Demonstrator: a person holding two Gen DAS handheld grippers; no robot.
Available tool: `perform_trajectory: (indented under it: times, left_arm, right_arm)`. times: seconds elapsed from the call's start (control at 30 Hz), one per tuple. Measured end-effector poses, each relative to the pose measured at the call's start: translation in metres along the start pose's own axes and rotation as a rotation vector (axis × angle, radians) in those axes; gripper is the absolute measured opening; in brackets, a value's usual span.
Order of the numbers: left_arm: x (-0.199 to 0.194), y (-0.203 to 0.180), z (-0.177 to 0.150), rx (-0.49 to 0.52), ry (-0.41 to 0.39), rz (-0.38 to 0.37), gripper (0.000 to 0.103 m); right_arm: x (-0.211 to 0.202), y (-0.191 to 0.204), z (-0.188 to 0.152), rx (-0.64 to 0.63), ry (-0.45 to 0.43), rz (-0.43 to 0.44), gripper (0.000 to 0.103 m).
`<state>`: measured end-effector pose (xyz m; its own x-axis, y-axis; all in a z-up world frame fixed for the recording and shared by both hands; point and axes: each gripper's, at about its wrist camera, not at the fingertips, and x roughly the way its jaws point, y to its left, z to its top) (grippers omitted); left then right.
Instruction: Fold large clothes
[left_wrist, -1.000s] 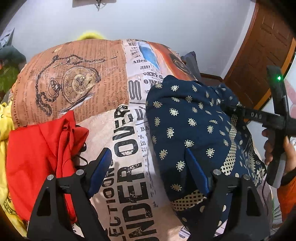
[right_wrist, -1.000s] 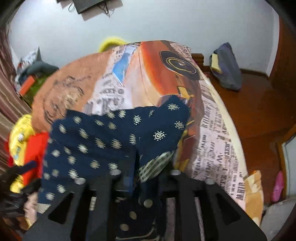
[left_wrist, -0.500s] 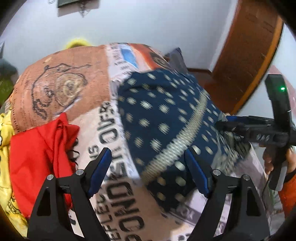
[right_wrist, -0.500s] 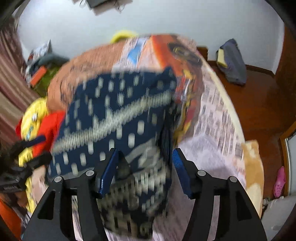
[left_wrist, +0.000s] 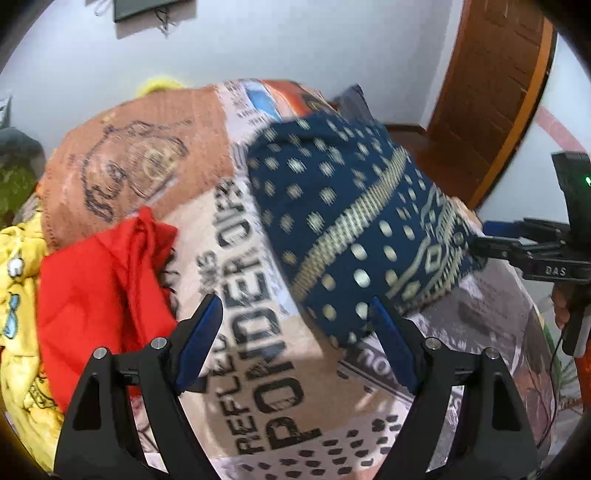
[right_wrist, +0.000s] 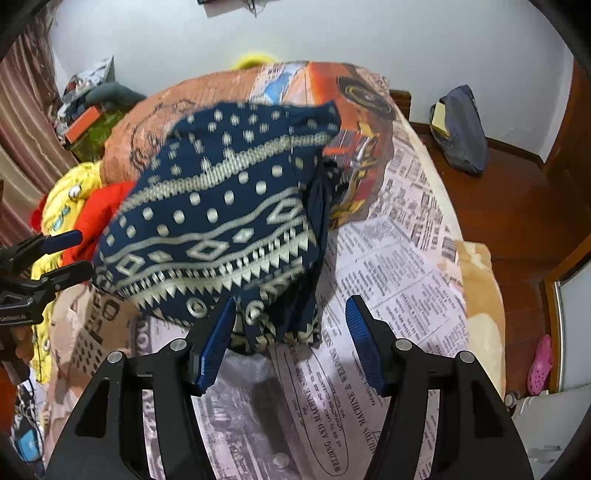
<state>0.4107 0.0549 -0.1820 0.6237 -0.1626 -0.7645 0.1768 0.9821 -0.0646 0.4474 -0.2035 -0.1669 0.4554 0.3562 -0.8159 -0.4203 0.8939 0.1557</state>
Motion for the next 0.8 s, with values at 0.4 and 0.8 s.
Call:
perform_trajectory:
  times: [0.4, 0.8]
  left_arm:
    - [0.024, 0.026, 0.055, -0.159, -0.012, -0.123, 0.085]
    - [0.117, 0.046, 0.055, -0.458, 0.153, -0.416, 0.093]
  right_arm:
    - [0.026, -0.006, 0.038, 0.07, -0.03, 0.065, 0.07]
    - [0.106, -0.051, 0.05, 0.348, 0.126, 0.347, 0.07]
